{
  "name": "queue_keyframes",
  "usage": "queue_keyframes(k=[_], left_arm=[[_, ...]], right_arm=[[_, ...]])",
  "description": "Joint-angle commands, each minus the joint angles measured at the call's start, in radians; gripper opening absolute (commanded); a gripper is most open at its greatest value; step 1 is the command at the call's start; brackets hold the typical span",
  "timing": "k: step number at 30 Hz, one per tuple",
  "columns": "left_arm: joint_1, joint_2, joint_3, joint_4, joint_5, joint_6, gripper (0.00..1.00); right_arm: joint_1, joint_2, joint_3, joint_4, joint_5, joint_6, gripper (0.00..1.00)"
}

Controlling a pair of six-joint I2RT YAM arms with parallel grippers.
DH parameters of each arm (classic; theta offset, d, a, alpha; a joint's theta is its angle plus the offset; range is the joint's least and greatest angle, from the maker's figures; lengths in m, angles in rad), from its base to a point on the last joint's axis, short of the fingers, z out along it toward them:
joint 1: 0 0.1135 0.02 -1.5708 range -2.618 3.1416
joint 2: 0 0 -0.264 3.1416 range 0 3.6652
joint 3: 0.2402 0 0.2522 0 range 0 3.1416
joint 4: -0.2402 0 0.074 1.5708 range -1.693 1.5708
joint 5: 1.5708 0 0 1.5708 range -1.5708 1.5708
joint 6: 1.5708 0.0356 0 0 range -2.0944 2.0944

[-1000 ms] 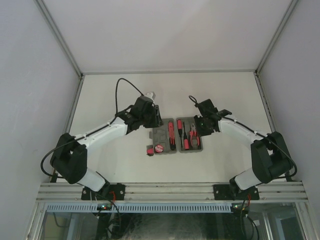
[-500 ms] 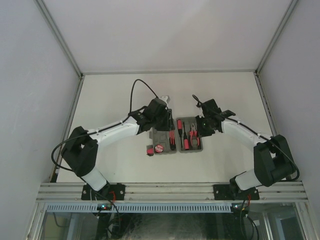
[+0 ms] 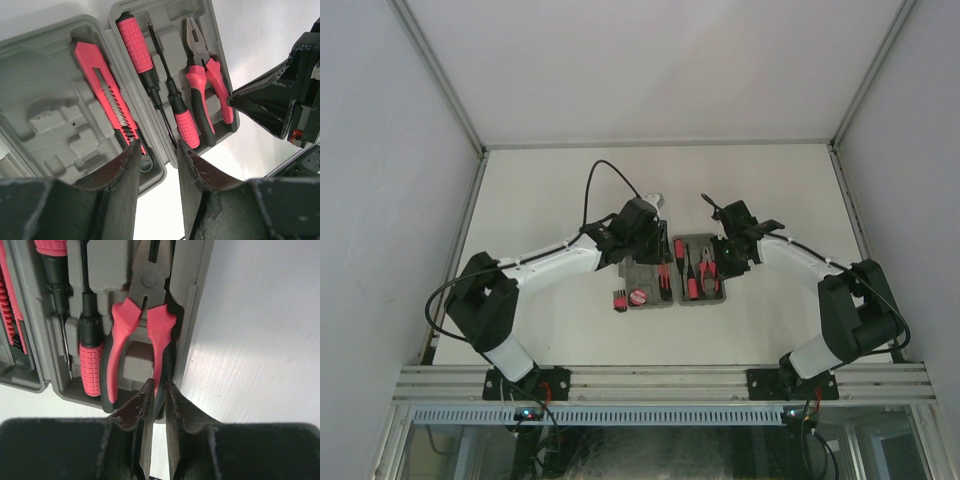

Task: Sort the tools into containers
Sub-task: Adjust the pliers in the storage box.

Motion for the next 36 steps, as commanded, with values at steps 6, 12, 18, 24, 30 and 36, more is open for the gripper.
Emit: queue_keyframes(k=[6,12,18,24,30,36], left_arm=[[0.002,-0.001,0.028,0.019,-0.016,-0.016,0.38],[0.002,-0.004,0.023,0.015,-0.026,-0.017,0.38],[0.004,0.000,0.017,0.010,-0.026,-0.019,0.38],[0.004,0.006,0.030,0.010,-0.009,-0.011,0.38],[0.004,0.014,0.041,0.010,-0.005,-0.008,0.38],[0.010,0.010,0.051,-0.009,-0.029,0.001,0.38]], right_arm=[[0.012,0.042,0.000,0.004,0.043,-0.004,0.12],[0.017,0.069,-0.001,-0.004,0.067,-0.006,0.11],[0.023,0.102,0.006,-0.016,0.083,-0.012,0.10],[0.026,0.131,0.006,-0.020,0.088,-0.012,0.08],[0.026,0.149,0.005,-0.019,0.088,-0.015,0.06],[0.025,0.078,0.006,0.010,0.072,-0.024,0.09]])
